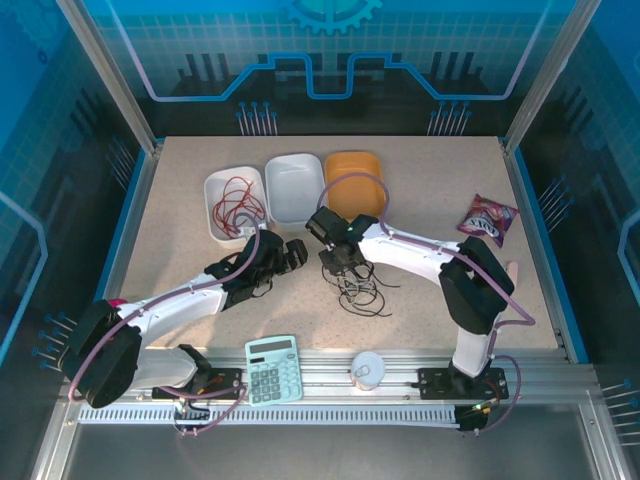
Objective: Untangle the cables
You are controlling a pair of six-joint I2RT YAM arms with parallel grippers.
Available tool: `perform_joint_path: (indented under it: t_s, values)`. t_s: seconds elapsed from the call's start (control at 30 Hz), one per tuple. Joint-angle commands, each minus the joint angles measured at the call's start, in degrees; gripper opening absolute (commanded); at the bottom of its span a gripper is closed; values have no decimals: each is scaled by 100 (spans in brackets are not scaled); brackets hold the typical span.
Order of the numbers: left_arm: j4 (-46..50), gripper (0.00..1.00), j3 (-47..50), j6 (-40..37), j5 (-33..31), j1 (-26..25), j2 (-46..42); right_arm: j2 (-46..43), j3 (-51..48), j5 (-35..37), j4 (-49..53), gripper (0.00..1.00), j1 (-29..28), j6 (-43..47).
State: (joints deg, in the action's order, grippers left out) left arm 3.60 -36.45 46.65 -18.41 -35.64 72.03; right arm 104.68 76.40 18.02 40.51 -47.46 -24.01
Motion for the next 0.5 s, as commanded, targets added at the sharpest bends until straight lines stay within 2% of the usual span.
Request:
perform_joint_path:
  t_s: [0.0, 0.47]
  values:
    - [81, 99, 72, 31, -144, -8, -128, 114, 65, 338, 134, 27, -62, -91]
    - [51, 99, -28, -55, -31, -9, 11, 299, 86, 537, 133, 29, -66, -80]
